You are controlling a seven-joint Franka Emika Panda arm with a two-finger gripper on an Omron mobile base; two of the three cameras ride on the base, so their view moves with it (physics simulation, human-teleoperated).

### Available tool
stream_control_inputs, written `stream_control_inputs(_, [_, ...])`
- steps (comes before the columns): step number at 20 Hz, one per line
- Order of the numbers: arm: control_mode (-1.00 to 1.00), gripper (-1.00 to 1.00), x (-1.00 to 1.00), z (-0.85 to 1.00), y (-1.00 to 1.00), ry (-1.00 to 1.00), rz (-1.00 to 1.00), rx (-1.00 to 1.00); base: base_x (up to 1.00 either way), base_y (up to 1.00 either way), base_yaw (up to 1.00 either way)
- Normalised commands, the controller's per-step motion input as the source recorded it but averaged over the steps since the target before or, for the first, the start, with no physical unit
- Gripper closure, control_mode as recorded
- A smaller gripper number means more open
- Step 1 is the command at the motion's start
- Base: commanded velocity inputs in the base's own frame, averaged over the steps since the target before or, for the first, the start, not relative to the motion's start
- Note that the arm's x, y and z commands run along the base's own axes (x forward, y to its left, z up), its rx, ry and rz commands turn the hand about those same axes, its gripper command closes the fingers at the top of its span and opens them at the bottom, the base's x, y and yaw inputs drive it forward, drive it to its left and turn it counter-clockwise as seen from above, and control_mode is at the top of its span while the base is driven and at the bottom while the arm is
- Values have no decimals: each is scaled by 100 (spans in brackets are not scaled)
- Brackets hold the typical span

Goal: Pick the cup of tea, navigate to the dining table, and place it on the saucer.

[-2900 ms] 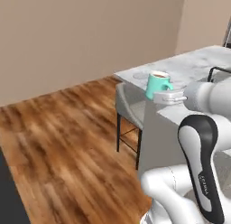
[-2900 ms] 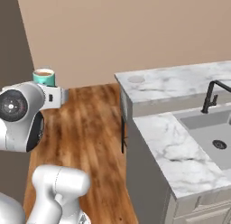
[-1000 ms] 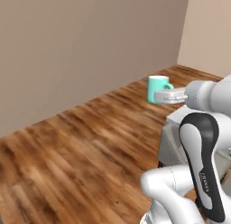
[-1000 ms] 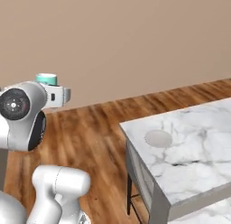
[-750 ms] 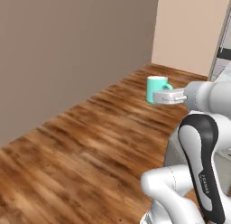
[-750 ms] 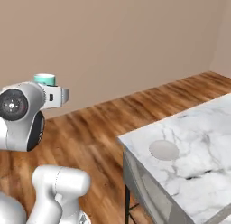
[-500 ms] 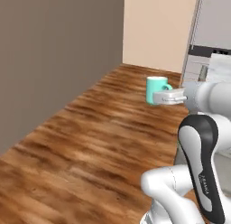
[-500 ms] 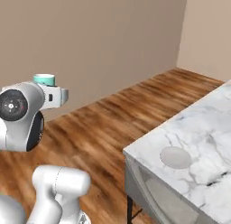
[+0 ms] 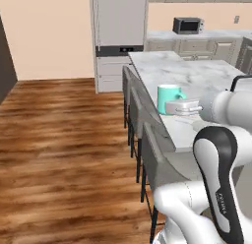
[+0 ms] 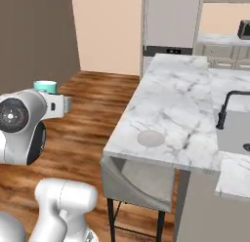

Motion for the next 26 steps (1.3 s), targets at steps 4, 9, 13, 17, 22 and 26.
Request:
stream_control_inputs(4, [100, 100, 0, 0, 0, 0, 0, 0, 1, -55, -75])
stream_control_inputs(9, [100, 100, 0, 0, 0, 0, 0, 0, 13, -79, -43])
stream_control_inputs(13, [100, 100, 0, 0, 0, 0, 0, 0, 51, -47, -6])
stream_control_inputs(17, [100, 100, 0, 0, 0, 0, 0, 0, 75, 3, 0])
stream_control_inputs(22, [100, 100, 0, 0, 0, 0, 0, 0, 13, 33, 1])
stream_control_inputs(26, [100, 100, 0, 0, 0, 0, 0, 0, 12, 8, 0])
